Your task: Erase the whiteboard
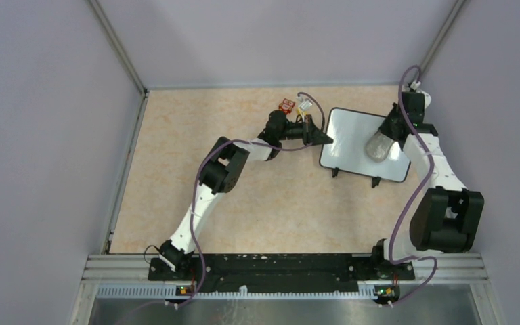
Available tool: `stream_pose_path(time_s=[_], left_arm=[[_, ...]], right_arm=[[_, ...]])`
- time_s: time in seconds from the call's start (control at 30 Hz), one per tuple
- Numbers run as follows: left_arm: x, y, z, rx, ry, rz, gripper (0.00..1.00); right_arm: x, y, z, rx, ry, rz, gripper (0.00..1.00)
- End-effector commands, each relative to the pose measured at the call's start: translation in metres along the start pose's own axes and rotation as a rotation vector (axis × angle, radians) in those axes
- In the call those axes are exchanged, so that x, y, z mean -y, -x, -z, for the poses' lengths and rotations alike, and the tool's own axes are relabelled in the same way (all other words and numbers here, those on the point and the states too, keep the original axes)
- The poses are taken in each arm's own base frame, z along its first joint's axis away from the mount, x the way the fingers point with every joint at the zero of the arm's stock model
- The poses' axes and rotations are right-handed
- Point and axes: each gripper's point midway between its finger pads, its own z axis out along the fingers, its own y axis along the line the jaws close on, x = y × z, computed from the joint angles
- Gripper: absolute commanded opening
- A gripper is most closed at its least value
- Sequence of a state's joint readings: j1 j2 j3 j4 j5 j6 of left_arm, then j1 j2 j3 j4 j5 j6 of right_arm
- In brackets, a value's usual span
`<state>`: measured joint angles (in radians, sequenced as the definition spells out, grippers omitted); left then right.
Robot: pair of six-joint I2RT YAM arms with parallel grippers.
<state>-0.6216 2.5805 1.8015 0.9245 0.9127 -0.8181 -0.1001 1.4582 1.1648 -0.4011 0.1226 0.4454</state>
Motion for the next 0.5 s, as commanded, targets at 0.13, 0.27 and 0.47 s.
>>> stream_pose_path(time_s=[0.13, 0.27, 0.47], left_arm=[[-0.008, -0.001, 0.005, -0.007, 0.015, -0.117, 0.0], [-0.008, 0.0, 0.005, -0.006, 0.016, -0.118, 0.0], [-0.007, 0.0, 0.005, -0.007, 0.015, -0.12, 0.0]], right_arm=[[-0.086, -0.008, 0.013, 0.074, 0.114, 0.175, 0.0], [-0.129, -0.013, 0.017, 0.074, 0.177, 0.237, 0.0], [-0.128, -0.008, 0.011, 0.075, 0.138, 0.244, 0.0]])
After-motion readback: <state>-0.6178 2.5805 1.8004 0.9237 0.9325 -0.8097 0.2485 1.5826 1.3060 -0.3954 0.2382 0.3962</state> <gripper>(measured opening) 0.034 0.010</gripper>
